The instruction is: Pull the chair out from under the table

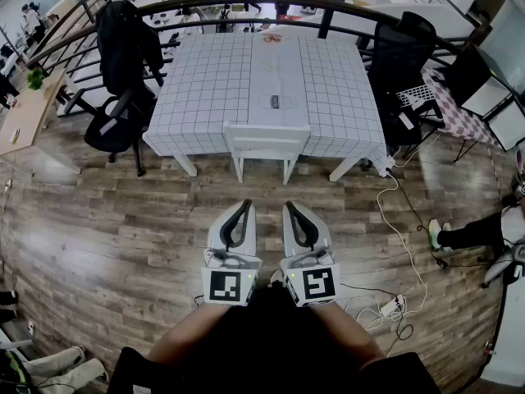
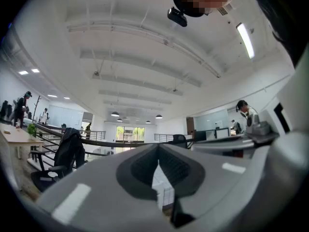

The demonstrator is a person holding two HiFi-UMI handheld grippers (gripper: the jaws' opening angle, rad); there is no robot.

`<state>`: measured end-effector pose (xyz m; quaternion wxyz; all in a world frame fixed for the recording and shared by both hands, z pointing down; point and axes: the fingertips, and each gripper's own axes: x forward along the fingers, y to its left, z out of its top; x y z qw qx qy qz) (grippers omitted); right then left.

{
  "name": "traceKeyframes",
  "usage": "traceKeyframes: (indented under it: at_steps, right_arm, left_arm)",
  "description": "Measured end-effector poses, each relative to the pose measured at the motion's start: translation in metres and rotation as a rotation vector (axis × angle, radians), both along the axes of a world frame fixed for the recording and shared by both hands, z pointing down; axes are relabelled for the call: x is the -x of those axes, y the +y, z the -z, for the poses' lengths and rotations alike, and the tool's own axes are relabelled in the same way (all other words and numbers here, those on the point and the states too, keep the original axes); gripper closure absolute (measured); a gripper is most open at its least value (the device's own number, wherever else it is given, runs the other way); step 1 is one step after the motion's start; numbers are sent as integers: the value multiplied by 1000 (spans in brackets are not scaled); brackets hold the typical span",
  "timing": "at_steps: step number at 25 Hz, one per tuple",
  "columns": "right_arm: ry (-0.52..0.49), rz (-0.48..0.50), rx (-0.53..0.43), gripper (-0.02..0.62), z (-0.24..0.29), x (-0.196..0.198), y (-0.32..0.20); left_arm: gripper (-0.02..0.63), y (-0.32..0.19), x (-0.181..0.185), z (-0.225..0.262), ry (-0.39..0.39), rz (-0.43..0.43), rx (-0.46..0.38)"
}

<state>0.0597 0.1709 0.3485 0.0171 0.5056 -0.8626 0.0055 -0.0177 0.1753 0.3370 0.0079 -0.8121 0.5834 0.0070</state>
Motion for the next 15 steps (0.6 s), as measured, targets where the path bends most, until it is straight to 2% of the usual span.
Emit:
traceKeyframes:
  at_steps: [3, 7, 15]
  right_arm:
    - [-16, -1, -13, 598, 3, -10, 2]
    - [-8, 56, 9, 598, -4, -14, 8]
    - [-17, 56, -11, 598, -3, -42, 18]
  left_arm:
    - [597, 1, -8, 0, 3, 2, 0]
    - [597, 2, -10, -3, 31, -9, -8]
    - [597, 8, -3, -6, 22, 75, -12]
